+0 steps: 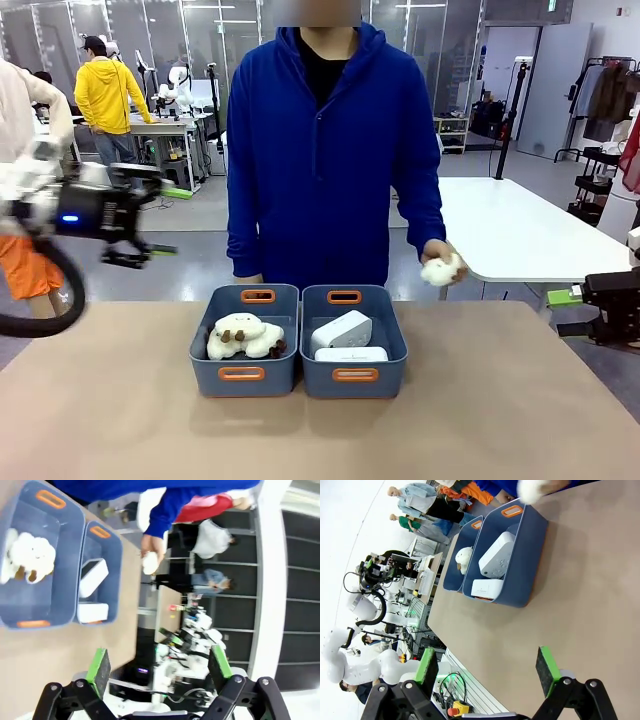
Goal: Sort the digital clocks into the basket.
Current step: Pick up the Digital clock from the table and place it into the empty Plastic storage basket.
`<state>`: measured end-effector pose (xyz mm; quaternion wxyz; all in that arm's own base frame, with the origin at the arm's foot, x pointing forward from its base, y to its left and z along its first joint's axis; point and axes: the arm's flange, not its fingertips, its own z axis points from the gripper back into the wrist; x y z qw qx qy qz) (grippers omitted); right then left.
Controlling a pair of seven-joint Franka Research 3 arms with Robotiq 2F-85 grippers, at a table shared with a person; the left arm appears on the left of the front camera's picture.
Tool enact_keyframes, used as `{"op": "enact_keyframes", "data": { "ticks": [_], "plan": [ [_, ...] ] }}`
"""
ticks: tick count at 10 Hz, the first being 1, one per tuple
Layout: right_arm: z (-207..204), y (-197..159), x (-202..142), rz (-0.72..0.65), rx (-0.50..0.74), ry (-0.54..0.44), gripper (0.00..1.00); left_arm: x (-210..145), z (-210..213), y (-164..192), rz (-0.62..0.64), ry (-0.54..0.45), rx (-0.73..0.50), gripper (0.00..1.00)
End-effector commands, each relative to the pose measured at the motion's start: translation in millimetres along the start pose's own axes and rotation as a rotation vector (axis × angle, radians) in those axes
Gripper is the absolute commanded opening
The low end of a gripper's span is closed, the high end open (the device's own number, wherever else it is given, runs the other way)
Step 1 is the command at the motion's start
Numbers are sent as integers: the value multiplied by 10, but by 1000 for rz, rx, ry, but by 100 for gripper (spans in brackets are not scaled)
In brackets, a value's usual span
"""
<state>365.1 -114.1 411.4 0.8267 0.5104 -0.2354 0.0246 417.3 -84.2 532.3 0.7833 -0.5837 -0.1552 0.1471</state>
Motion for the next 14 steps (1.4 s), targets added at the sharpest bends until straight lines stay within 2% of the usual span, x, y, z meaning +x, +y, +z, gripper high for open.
{"op": "enact_keyframes", "data": {
  "ticks": [1,3,5,6,8,10,11,12,14],
  "plan": [
    [17,3,3,4,-3,11,100,-19,627,176,20,-11,-130,100],
    [17,3,3,4,-3,11,100,8,1347,371,44,-79,-210,100],
    [17,3,3,4,-3,11,100,81,1948,735,-84,-55,-165,100],
    [17,3,3,4,-3,11,100,170,2105,917,-116,-11,-162,100],
    [17,3,3,4,-3,11,100,332,2231,1144,-97,30,-97,100],
    [17,3,3,4,-3,11,100,463,2311,1289,-146,23,-117,100],
    [17,3,3,4,-3,11,100,504,2297,1358,-152,37,-89,100],
    [17,3,3,4,-3,11,100,353,2250,1304,-100,0,-103,100],
    [17,3,3,4,-3,11,100,353,2250,1304,-100,0,-103,100]
  ]
}}
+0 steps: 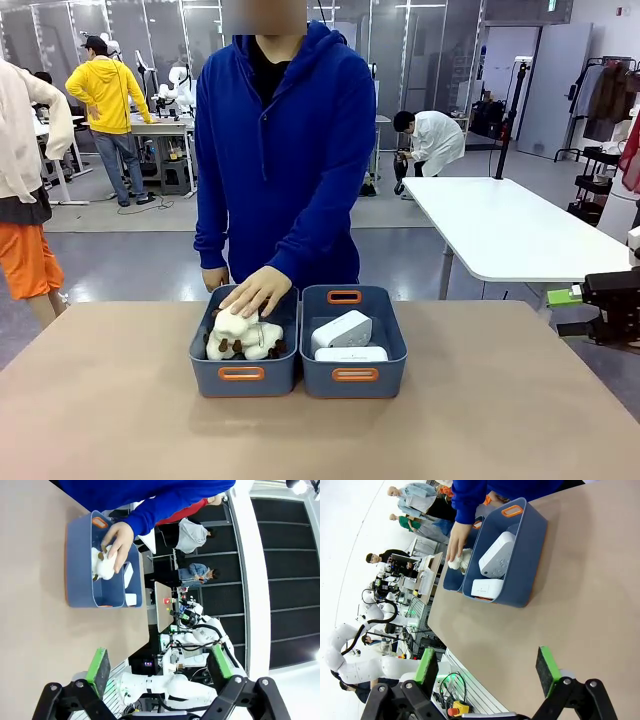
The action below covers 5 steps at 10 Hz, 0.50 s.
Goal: Sort the digital clocks into the basket.
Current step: Pick up the Digital clock from the table and place it into the empty Plastic storage basket.
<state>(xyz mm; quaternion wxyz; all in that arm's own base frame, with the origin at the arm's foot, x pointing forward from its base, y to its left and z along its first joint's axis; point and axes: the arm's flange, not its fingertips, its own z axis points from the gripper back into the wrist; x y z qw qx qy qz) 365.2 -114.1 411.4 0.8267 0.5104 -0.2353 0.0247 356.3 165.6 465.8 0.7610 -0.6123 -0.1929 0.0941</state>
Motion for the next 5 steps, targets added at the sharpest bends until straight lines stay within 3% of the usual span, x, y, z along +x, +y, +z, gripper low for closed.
{"op": "enact_keyframes", "data": {
  "ticks": [1,5],
  "plan": [
    [17,3,2,4,-3,11,100,-67,0,-61,12,-5,-4,100],
    [17,3,2,4,-3,11,100,-67,0,-61,12,-5,-4,100]
  ]
}}
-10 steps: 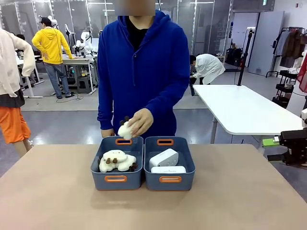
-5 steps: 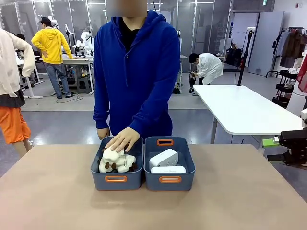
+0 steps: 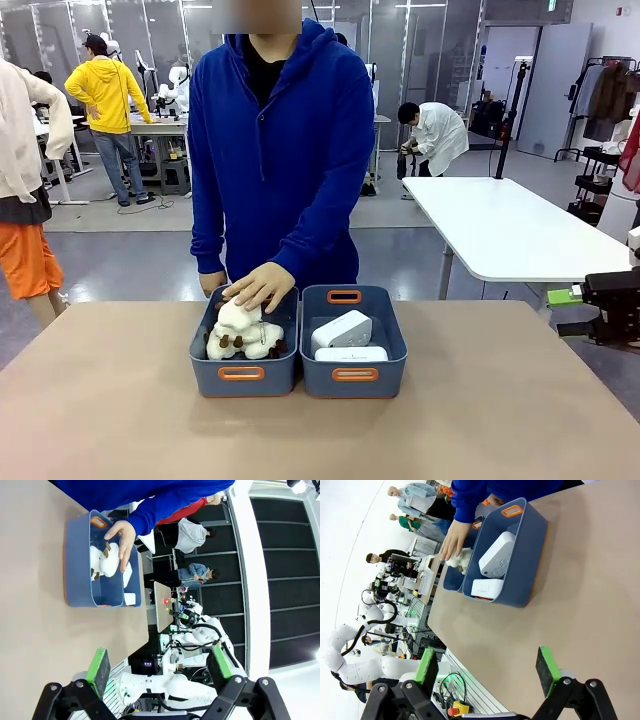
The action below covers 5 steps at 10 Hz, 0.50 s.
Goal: Sort the digital clocks into the basket.
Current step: Pick up the Digital clock from the table and place it into the empty Plastic storage basket.
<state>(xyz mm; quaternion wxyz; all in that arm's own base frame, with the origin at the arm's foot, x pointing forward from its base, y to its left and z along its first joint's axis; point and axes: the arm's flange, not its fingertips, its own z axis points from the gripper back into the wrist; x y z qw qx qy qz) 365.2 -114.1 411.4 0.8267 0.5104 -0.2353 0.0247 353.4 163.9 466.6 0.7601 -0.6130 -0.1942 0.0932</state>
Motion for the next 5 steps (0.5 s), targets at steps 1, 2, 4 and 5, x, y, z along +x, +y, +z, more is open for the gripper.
{"op": "enact_keyframes", "data": {
  "ticks": [1,2,4,5],
  "plan": [
    [17,3,2,4,-3,11,100,-36,2,-47,14,-4,-1,100],
    [17,3,2,4,-3,11,100,-36,2,-47,14,-4,-1,100],
    [17,3,2,4,-3,11,100,-36,2,-47,14,-4,-1,100],
    [17,3,2,4,-3,11,100,-36,2,-47,14,-4,-1,100]
  ]
}}
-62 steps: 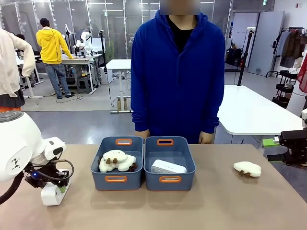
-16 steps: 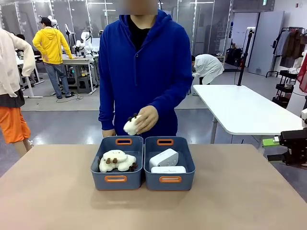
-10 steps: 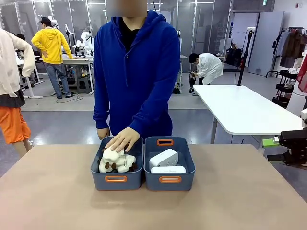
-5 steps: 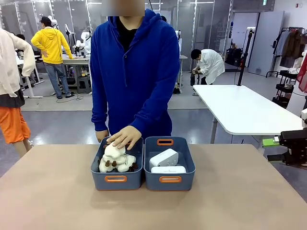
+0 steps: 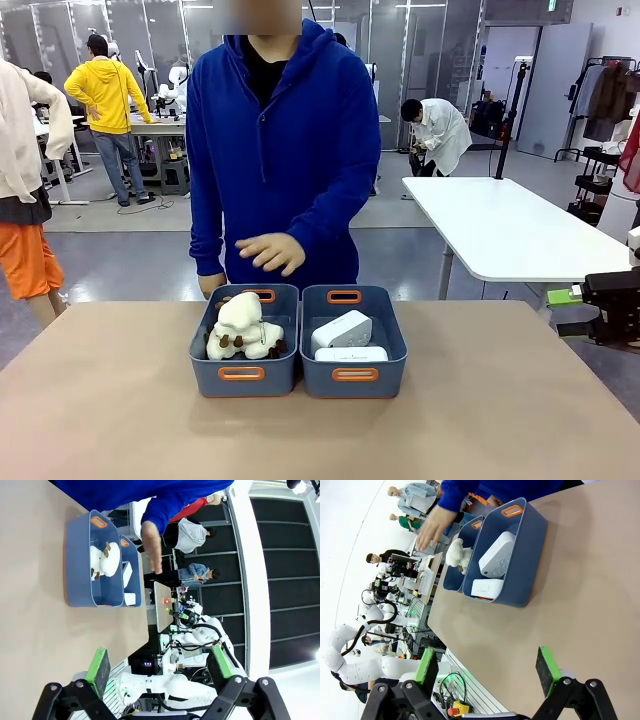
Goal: Sort the digital clocks into the basket.
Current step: Pick up the Digital clock from the table and place it into the empty Plastic storage basket.
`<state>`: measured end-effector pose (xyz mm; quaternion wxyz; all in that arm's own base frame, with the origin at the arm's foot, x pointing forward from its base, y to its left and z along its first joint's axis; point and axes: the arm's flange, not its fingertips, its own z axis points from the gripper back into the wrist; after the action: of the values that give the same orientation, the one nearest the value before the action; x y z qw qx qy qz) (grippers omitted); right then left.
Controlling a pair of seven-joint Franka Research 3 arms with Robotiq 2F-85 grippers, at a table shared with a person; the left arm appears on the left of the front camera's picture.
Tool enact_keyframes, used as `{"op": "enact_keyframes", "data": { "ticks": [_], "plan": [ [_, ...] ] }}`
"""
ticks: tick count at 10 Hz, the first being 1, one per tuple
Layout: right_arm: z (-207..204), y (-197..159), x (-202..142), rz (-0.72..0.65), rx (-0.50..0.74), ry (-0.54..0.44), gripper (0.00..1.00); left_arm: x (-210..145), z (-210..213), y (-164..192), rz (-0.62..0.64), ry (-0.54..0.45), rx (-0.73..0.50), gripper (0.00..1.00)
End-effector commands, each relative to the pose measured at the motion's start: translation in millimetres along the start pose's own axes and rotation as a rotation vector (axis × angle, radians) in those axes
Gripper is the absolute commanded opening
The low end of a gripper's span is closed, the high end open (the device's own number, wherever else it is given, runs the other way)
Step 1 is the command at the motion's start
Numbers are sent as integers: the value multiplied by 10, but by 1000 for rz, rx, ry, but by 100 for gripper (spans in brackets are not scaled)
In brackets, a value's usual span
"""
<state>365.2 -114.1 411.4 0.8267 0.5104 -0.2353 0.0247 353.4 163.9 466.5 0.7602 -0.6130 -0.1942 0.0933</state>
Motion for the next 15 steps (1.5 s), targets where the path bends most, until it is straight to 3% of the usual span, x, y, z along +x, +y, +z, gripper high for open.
{"op": "enact_keyframes", "data": {
  "ticks": [1,15],
  "plan": [
    [17,3,2,4,-3,11,100,-35,2,-47,14,-4,-2,100],
    [17,3,2,4,-3,11,100,-35,2,-47,14,-4,-2,100]
  ]
}}
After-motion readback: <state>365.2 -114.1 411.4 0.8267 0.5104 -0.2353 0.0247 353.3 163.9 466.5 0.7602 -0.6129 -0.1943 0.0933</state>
